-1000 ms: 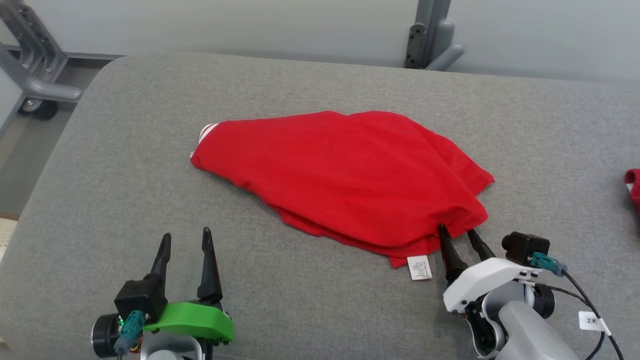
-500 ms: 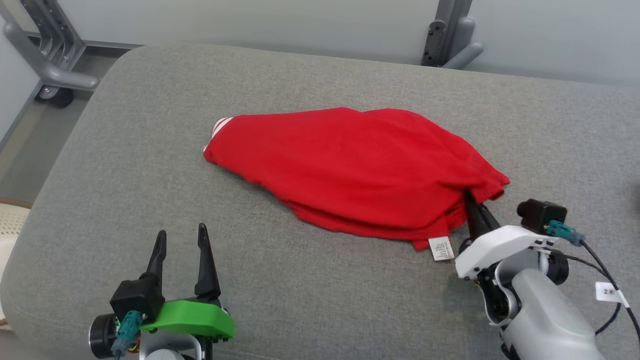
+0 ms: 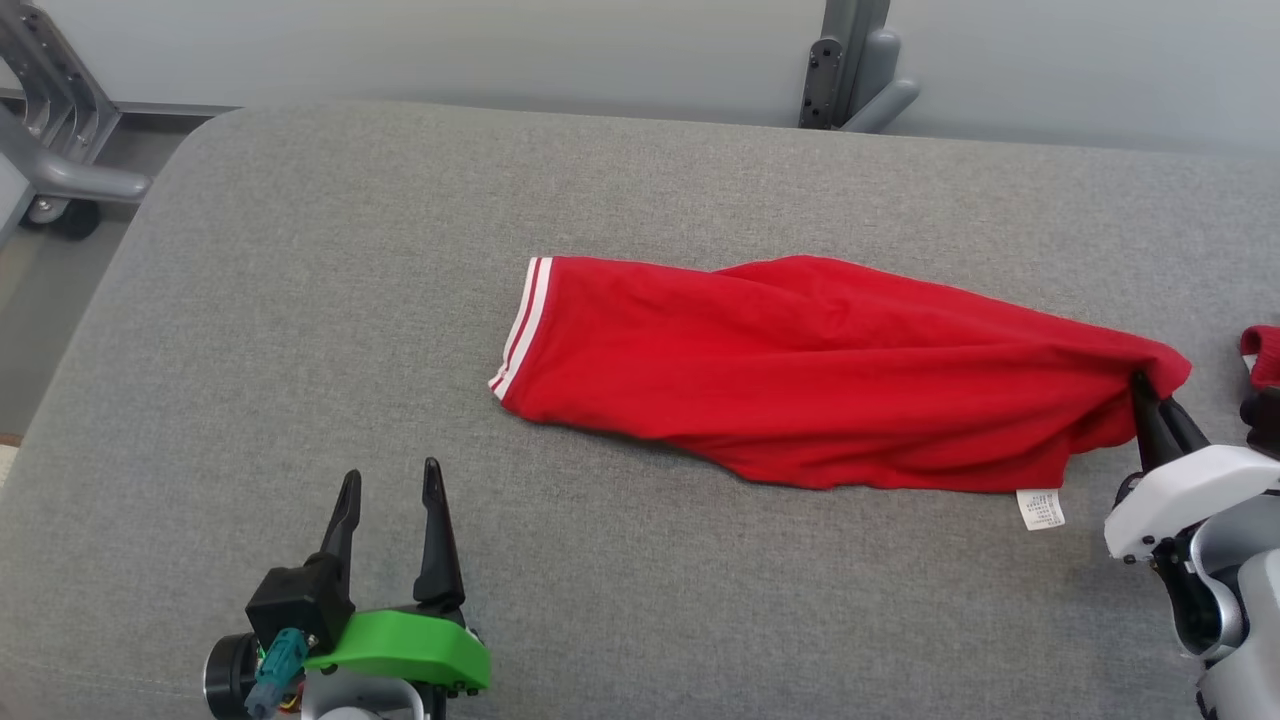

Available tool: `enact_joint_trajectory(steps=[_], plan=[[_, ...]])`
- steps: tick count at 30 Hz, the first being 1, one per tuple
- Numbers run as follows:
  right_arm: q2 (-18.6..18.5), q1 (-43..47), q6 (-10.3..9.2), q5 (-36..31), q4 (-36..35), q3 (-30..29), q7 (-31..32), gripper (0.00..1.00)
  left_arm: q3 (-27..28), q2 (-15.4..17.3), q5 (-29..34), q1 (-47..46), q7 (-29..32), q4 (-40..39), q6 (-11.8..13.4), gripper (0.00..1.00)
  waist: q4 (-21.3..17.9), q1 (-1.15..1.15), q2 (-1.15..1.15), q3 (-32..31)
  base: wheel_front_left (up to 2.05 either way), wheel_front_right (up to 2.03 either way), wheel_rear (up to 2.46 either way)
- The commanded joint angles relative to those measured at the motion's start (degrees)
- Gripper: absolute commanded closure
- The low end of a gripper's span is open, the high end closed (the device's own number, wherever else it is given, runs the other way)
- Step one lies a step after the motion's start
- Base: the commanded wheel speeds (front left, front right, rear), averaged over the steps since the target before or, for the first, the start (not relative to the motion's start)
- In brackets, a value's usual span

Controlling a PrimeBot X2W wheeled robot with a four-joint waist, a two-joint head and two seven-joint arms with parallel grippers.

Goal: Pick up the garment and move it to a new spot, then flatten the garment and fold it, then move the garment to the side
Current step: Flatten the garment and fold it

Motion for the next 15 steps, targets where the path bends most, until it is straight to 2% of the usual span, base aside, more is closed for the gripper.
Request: enact_joint_trajectory(steps=[1, 5, 6, 7, 8, 10, 15], plan=[[-0.9, 0.6, -0.03, -2.2, 0.4, -0.8, 1.3, 1.00, -0.2, 0.1, -0.5, -0.5, 0.0, 0.2, 0.0, 0.00, 0.1, 0.00, 0.00, 0.5, 0.00, 0.00, 0.00], [-0.8, -1.8, -0.04, -5.7, 3.8, -2.1, 1.5, 1.00, -0.6, 0.1, 0.0, -1.5, 0.0, 0.6, -0.4, 0.00, 0.0, 0.00, 0.00, 1.4, 0.00, 0.00, 0.00], [-0.7, -2.4, -0.04, -6.4, 4.7, -2.4, 1.0, 0.88, -0.7, 0.1, 0.2, -1.6, 0.0, 0.8, -0.5, 0.00, -0.2, 0.00, 0.00, 1.5, 0.00, 0.00, 0.00], [-0.6, -2.9, -0.05, -7.3, 5.7, -2.7, 0.5, 0.52, -0.9, 0.1, 0.4, -1.8, 0.0, 0.8, -0.6, 0.00, -0.4, 0.00, 0.00, 1.6, 0.00, 0.00, 0.00], [0.0, -3.3, -0.05, -7.7, 6.4, -2.7, -0.1, 0.00, -1.1, 0.1, 0.5, -2.0, 0.0, 0.9, -0.8, 0.00, -0.6, 0.00, 0.00, 1.6, 0.00, 0.00, 0.00], [1.6, -4.0, -0.04, -7.2, 7.2, -2.6, -1.1, 0.00, -1.7, 0.1, 0.5, -2.1, 0.0, 1.1, -1.1, 0.00, -1.3, 0.00, 0.00, 1.5, 0.00, 0.00, 0.00], [2.0, -2.3, -0.05, -7.3, 7.2, -2.2, -3.9, 0.00, -4.1, 0.1, -0.3, -2.2, 0.0, 2.3, -1.9, 0.00, -3.5, 0.00, 0.00, 0.9, 0.00, 0.00, 0.00]])
